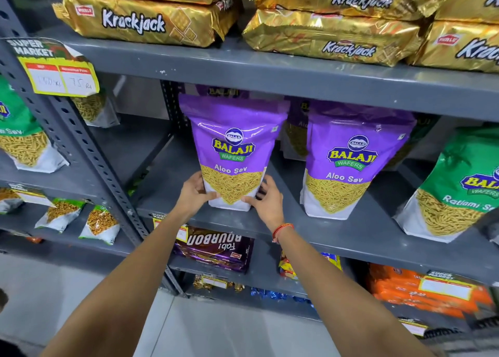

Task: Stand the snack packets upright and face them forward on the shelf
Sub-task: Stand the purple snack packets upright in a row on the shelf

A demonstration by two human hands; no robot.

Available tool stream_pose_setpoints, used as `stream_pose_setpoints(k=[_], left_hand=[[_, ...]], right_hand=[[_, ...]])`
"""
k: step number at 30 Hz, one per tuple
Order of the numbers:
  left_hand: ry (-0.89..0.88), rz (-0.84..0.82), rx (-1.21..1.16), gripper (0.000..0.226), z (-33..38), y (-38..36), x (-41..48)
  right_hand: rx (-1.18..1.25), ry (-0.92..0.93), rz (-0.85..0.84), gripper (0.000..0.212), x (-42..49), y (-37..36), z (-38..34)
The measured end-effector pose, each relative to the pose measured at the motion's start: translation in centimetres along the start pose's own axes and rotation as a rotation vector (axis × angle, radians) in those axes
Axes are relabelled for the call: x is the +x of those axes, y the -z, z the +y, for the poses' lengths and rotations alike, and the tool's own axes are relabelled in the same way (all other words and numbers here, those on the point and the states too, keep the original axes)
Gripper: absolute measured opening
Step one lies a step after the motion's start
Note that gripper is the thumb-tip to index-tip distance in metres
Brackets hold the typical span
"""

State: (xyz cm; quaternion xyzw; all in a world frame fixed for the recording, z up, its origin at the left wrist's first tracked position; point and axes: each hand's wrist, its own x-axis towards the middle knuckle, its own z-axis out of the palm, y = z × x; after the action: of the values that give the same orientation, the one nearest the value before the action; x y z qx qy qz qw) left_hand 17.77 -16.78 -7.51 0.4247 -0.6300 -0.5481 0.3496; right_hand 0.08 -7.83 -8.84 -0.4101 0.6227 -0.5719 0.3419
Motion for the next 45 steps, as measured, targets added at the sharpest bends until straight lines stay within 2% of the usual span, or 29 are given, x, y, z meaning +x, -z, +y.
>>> stream_pose_setpoints(k=[5,9,14,22,45], left_hand=[[0.037,-0.041,0.086,0.062,-1.9,0.9,-0.1],[0.038,-0.057,0.318,0.066,-3.0,1.6,-0.1],[0.072,-0.066,0.431,0.060,-2.9,4.1,1.2],[0.067,-0.041,0.432,0.053,-3.6,6.3,1.4],[0.113,0.006,0.372,0.054,-4.4,7.1,1.3]], right_hand=[[-0.050,-0.038,-0.044,0.069,-0.2,0.1,1.0],[-0.025,-0.067,-0.051,0.060,-0.8,-1.3,2.3],[-0.065,-0.064,-0.026,0.056,-0.5,-3.8,2.1],[-0.027,-0.080,0.001,0.060,-0.3,-7.1,2.0],[-0.170,-0.093,-0.022,0.060,0.4,-8.5,1.6]])
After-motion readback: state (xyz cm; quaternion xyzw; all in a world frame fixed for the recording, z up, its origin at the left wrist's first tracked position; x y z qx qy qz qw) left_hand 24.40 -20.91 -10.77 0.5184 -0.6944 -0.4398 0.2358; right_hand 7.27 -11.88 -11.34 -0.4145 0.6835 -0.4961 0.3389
